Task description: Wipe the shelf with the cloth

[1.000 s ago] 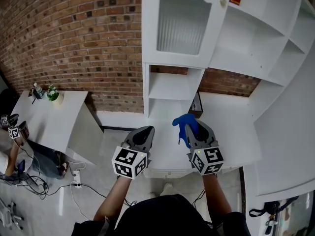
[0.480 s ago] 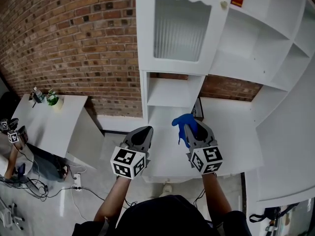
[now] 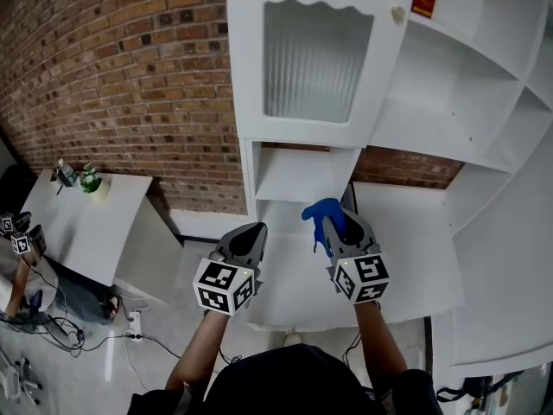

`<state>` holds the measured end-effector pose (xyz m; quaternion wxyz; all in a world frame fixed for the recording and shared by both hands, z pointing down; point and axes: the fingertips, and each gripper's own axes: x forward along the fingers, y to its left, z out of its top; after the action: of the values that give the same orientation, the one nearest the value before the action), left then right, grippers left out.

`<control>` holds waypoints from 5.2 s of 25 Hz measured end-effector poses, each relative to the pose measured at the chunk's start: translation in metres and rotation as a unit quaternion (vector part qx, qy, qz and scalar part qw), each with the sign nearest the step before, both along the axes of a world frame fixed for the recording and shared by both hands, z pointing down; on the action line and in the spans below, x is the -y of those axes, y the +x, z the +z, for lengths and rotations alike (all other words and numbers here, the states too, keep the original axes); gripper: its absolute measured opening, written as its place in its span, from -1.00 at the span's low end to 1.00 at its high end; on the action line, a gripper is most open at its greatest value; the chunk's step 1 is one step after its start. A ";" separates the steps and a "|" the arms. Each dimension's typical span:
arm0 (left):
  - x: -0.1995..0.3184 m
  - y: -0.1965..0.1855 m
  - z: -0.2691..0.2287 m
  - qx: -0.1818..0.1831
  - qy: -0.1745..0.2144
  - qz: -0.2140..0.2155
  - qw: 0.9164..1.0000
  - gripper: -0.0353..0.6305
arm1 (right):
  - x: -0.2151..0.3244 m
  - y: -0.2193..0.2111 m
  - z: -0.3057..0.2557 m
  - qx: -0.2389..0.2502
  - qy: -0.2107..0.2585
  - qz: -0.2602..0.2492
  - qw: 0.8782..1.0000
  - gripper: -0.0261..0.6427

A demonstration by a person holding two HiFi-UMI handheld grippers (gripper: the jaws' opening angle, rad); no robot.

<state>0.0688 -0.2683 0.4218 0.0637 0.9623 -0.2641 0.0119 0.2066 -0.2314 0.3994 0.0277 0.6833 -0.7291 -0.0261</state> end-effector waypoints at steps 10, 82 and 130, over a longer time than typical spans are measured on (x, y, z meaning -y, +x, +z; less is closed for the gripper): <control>0.027 0.029 0.003 0.005 0.000 -0.002 1.000 -0.84 | 0.041 0.039 0.027 0.000 -0.029 0.011 1.000 -0.62; 0.077 0.010 0.020 0.003 -0.039 -0.090 0.995 -0.84 | 0.174 0.055 0.161 -0.038 -0.223 -0.011 0.974 -0.62; 0.076 -0.100 0.024 -0.010 -0.054 -0.224 0.973 -0.84 | 0.243 -0.066 0.164 -0.068 -0.287 -0.111 0.949 -0.62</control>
<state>-0.0310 -0.3445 0.4458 0.1191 0.8739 -0.4714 0.0017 0.1410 -0.4747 0.5636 0.2695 0.5578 -0.7734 0.1348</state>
